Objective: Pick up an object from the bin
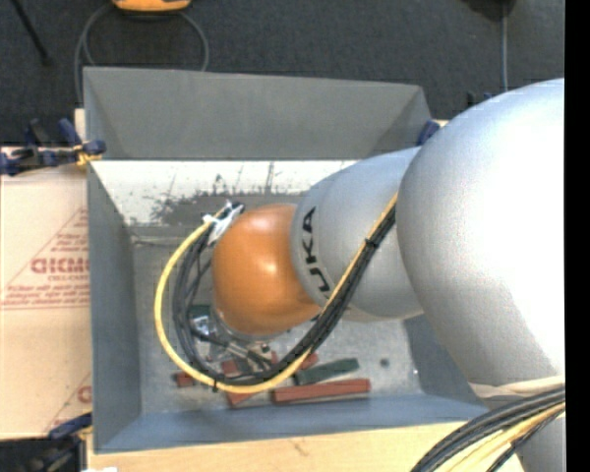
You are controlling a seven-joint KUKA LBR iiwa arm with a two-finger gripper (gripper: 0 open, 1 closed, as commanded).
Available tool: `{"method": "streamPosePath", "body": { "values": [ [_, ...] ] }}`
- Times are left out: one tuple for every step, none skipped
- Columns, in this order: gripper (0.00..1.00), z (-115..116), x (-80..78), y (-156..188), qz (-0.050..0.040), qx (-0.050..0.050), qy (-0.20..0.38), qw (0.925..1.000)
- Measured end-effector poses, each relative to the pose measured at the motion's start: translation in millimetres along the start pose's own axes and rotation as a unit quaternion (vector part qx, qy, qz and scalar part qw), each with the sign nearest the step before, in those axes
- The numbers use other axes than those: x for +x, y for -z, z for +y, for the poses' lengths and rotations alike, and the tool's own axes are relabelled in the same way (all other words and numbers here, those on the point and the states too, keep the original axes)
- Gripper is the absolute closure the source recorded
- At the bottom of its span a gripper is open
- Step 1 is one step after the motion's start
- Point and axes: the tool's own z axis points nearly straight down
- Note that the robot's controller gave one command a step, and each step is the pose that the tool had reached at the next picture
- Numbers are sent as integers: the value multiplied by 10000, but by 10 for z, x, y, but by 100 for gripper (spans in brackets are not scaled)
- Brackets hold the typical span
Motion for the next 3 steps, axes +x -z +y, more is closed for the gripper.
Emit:
{"method": "streamPosePath", "body": {
  "values": [
    [100, 1, 3, 29, 3, 7, -12, 10000],
    [100, 1, 1, 29, 1, 5, -20, 10000],
    [100, 1, 1, 29, 1, 5, -19, 10000]
  ]
}}
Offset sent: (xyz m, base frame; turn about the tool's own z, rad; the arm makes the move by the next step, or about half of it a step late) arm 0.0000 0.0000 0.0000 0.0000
